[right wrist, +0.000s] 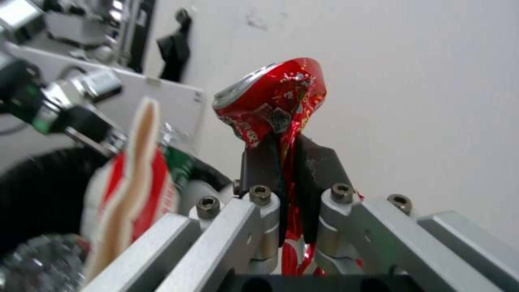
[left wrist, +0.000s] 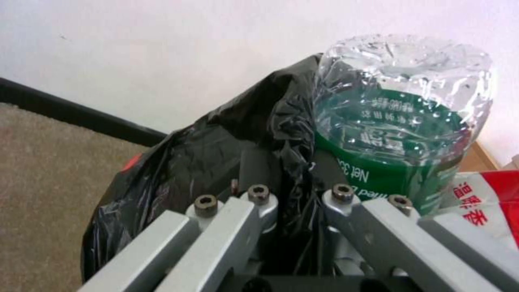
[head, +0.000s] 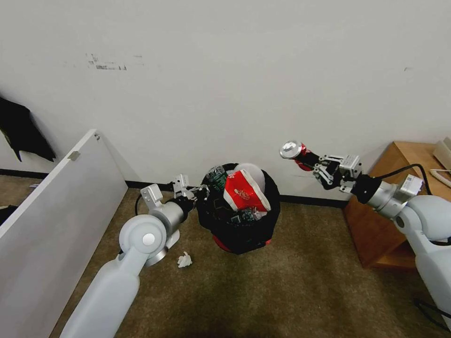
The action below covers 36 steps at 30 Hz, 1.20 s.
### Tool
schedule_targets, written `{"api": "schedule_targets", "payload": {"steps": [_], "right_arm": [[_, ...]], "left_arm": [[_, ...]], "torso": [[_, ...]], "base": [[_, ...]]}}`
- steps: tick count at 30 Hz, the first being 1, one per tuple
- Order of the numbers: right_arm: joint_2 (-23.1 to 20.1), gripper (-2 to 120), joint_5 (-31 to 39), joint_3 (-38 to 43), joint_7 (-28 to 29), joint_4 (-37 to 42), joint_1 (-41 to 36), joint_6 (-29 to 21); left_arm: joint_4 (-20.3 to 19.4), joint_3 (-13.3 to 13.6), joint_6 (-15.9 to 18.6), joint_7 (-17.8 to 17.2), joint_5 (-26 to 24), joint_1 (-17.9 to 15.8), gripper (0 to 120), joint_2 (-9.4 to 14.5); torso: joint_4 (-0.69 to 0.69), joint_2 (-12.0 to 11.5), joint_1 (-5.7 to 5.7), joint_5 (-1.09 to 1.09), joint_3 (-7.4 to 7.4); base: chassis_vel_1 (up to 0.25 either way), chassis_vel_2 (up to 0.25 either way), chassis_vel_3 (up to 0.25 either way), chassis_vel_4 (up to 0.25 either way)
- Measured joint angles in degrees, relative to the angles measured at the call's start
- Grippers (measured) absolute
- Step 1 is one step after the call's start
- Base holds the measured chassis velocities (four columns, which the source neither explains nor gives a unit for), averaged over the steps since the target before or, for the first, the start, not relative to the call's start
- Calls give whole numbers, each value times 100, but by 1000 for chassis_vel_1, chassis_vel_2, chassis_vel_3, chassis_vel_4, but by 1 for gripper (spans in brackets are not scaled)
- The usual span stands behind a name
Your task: Pick up the trash bin, then pick up the garbage from the floor and place it into the trash bin.
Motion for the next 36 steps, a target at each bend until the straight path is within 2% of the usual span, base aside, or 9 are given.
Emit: {"api": "schedule_targets", "payload": {"steps": [18, 36], "right_arm": [[-69, 4, 82, -221, -57, 256, 44, -30], [-102, 4, 140, -442, -91, 310, 48, -123]], "left_arm": [[7, 172, 12, 0, 1, -7, 3, -80], [41, 233, 12, 5, 66, 15, 3, -129]], "torso": [[0, 0, 0, 0, 0], [0, 0, 0, 0, 0]], "base": [[0, 0, 0, 0], [0, 0, 0, 0]]}}
